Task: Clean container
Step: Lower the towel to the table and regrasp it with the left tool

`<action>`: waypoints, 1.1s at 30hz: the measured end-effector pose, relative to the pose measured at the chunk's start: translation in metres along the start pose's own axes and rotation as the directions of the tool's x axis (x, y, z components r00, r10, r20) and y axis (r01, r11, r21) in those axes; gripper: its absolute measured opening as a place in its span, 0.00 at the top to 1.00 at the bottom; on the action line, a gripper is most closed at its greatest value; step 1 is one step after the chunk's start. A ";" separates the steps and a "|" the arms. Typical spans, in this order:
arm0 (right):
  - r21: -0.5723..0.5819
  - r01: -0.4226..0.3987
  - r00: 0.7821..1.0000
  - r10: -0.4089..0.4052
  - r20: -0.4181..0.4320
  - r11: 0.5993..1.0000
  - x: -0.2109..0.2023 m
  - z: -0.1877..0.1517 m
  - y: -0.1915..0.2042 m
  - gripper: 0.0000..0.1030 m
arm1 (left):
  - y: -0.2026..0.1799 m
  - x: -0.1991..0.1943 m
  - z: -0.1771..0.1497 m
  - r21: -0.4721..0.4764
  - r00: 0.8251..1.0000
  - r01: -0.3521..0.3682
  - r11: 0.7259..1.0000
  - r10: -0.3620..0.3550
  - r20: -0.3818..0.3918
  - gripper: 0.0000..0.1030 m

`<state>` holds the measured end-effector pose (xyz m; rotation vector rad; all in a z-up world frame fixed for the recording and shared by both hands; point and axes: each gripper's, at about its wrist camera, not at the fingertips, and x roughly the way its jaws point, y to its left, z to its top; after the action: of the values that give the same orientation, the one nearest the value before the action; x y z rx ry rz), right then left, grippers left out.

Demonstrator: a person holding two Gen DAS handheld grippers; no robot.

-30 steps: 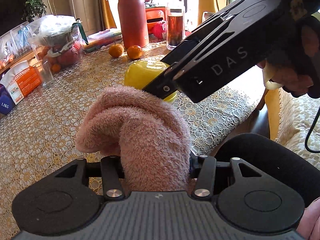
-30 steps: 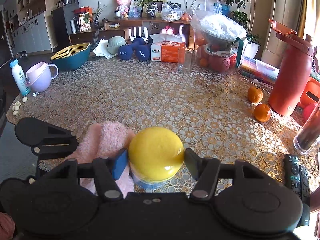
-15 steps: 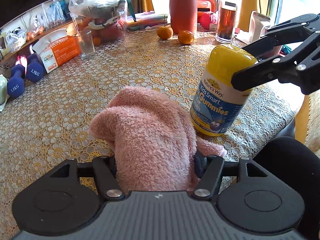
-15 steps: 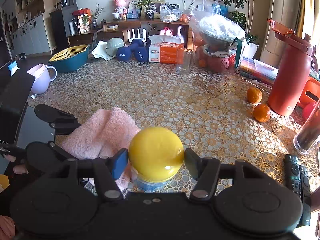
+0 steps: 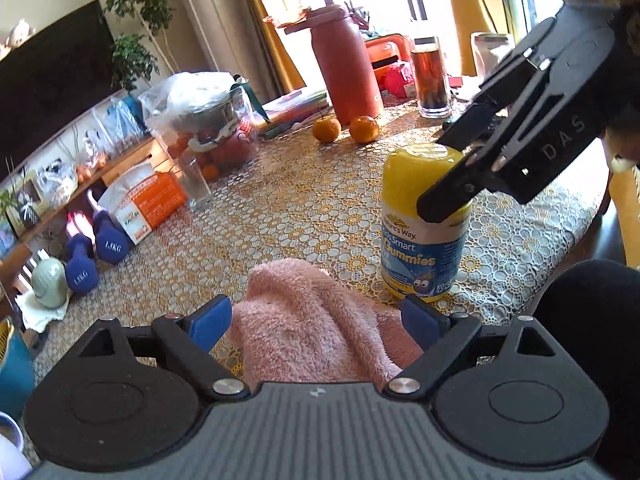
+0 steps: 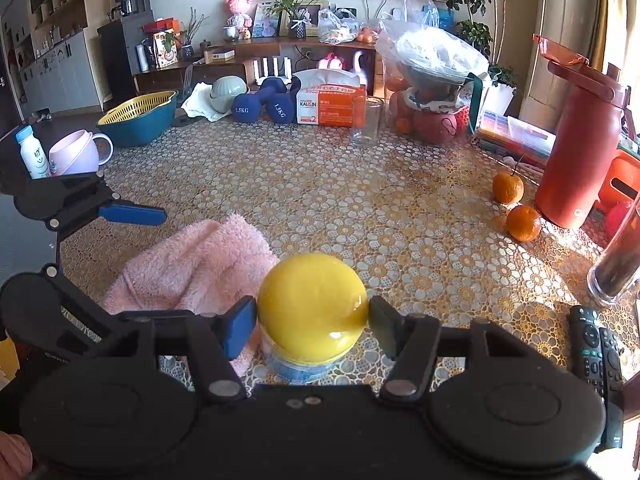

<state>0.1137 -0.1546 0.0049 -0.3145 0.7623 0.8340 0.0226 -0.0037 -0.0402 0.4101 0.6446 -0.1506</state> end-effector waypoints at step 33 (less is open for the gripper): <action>-0.105 -0.056 0.998 0.059 0.021 0.993 -0.009 -0.020 0.005 0.28 | 0.057 -0.017 0.003 -0.405 0.990 0.142 0.903 -0.132 0.052 0.45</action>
<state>0.0962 -0.1670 -0.0026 -0.3766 0.7095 0.9326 0.0256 0.0470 -0.0095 -0.0423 0.6626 -0.1497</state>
